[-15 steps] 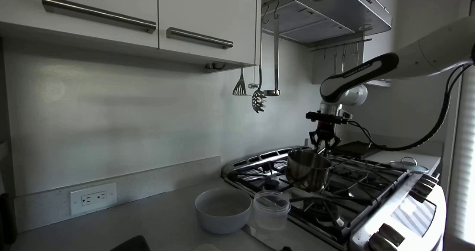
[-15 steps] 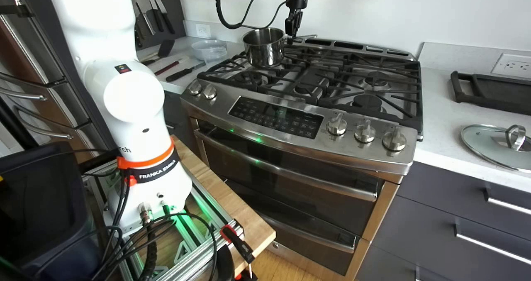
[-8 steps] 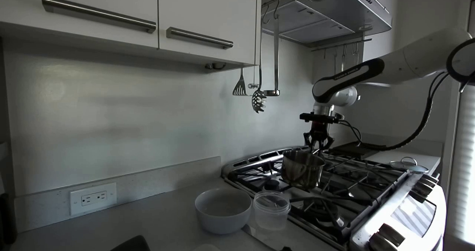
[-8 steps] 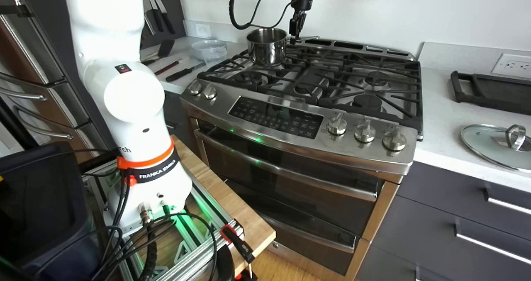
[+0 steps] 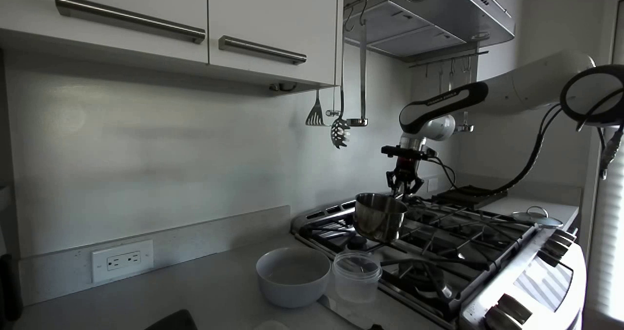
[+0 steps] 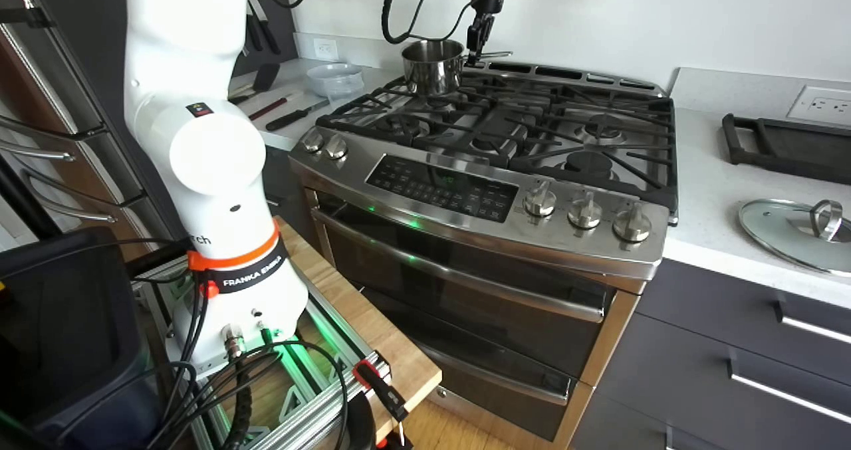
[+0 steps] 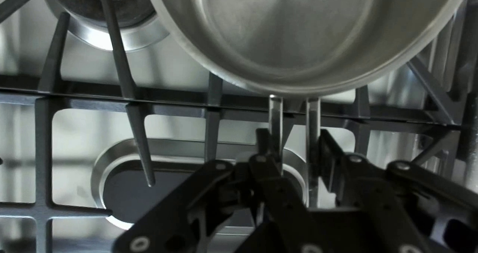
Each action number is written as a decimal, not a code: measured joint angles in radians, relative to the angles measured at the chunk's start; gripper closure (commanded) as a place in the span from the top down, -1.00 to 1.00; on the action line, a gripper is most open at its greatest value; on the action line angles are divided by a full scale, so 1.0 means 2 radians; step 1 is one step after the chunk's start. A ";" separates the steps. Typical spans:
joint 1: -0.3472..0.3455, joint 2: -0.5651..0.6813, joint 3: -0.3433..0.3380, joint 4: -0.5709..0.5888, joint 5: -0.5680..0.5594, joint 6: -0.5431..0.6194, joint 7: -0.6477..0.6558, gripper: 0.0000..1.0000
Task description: Move the silver pot backwards
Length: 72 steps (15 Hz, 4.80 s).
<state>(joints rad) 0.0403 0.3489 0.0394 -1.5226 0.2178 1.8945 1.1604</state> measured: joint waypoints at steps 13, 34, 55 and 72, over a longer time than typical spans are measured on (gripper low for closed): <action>0.008 0.064 -0.001 0.086 0.000 -0.029 0.036 -0.83; 0.024 0.089 -0.008 0.132 -0.005 -0.036 0.049 1.00; 0.043 -0.067 0.003 0.007 -0.176 0.044 -0.255 1.00; 0.037 -0.256 0.015 -0.187 -0.086 0.132 -0.408 1.00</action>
